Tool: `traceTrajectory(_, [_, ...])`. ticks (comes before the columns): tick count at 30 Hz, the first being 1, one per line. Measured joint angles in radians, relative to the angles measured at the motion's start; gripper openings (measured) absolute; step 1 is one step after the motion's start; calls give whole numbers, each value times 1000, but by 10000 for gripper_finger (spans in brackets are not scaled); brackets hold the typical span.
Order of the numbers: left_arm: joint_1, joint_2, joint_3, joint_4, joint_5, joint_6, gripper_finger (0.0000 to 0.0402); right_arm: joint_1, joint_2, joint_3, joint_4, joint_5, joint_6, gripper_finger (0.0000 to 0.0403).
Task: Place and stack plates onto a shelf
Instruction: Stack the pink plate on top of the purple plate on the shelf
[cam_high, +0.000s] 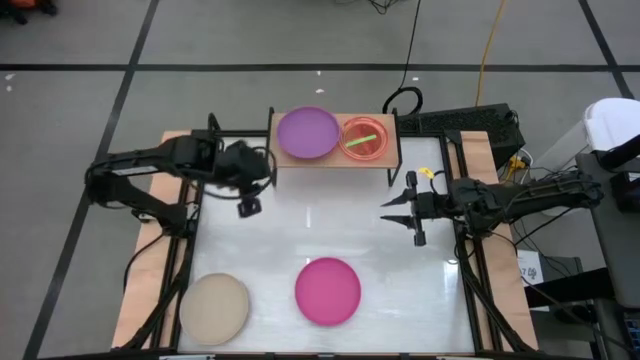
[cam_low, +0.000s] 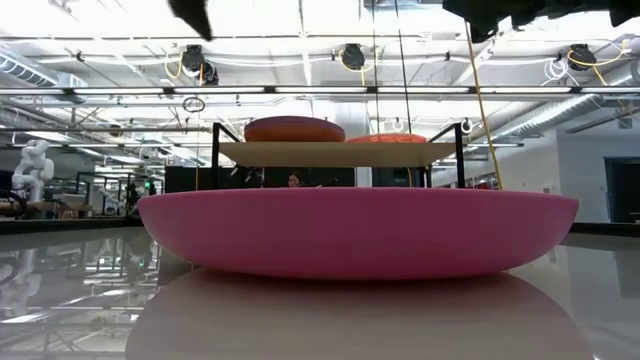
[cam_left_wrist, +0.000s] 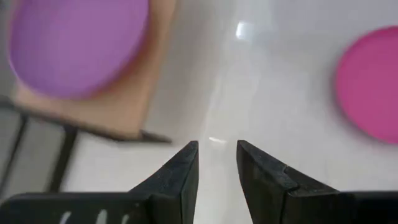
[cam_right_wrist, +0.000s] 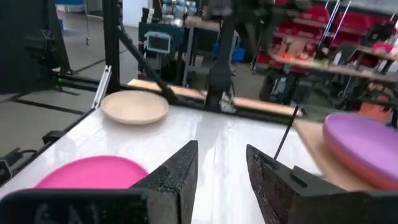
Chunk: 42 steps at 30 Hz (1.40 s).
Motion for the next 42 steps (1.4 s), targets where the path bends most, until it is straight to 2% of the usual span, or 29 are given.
traceTrajectory(4, [-117,-21,-14,-8,15,-100,115,17,41,0,-20,-1,26,118])
traceTrajectory(9, [-274,-132,-131,259,-176,-64,115,51,140,0,-23,-18,-15,118])
traceTrajectory(13, [-356,-250,-330,584,-269,-28,115,90,227,0,5,-97,-60,118])
traceTrajectory(18, [-406,-364,-648,1052,-292,72,115,170,363,0,-4,-105,-123,118])
traceTrajectory(24, [-409,-384,-970,1625,-291,67,115,241,563,0,46,-105,-259,118])
traceTrajectory(28, [-409,-358,-1111,1929,-291,97,115,273,688,0,134,-105,-281,118])
traceTrajectory(32, [-409,-358,-1190,2064,-291,103,115,300,781,0,237,-103,-342,119])
traceTrajectory(37, [-409,-358,-1213,2096,-291,95,115,322,860,2,353,-54,-422,119])
traceTrajectory(42, [-409,-358,-1213,2094,-291,109,115,341,934,36,372,2,-480,119])
